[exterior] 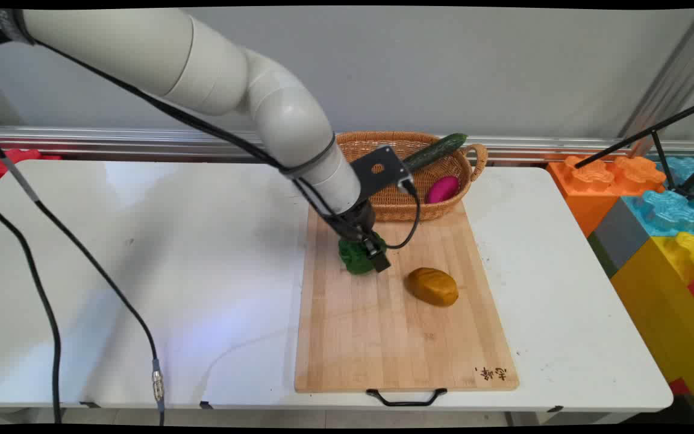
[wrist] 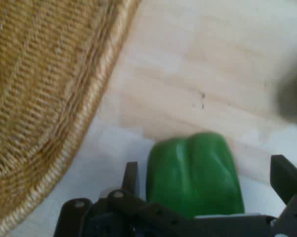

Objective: Pick up the cucumber from the vegetable basket

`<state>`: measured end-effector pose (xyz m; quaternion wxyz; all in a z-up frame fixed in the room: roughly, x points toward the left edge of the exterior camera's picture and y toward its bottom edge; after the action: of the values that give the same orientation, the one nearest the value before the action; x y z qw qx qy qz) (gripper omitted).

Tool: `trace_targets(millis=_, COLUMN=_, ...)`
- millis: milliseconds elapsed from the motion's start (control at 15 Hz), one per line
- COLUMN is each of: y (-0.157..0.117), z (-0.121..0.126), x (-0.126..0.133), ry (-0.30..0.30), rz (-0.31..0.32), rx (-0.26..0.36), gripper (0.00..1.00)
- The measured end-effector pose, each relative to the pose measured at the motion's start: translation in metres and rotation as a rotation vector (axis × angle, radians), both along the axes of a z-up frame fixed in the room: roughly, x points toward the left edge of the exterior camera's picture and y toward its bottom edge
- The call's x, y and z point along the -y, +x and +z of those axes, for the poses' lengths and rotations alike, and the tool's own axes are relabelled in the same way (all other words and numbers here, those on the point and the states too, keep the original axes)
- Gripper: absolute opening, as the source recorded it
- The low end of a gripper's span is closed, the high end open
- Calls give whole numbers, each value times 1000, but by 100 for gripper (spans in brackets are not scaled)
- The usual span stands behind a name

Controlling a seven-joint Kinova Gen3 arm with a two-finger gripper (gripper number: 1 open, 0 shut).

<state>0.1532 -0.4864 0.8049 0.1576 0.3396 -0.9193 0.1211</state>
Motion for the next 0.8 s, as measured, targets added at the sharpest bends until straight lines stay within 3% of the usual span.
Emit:
trace_targets(millis=200, y=-10, z=20, x=9, ry=-17, rz=-4, rx=-11, gripper=100)
trace_targets(millis=533, y=-17, z=62, x=42, ry=-117, rz=-7, rx=10, gripper=100)
trace_targets(millis=800, y=-11, z=74, x=74, ry=-196, rz=7, rx=40, gripper=100)
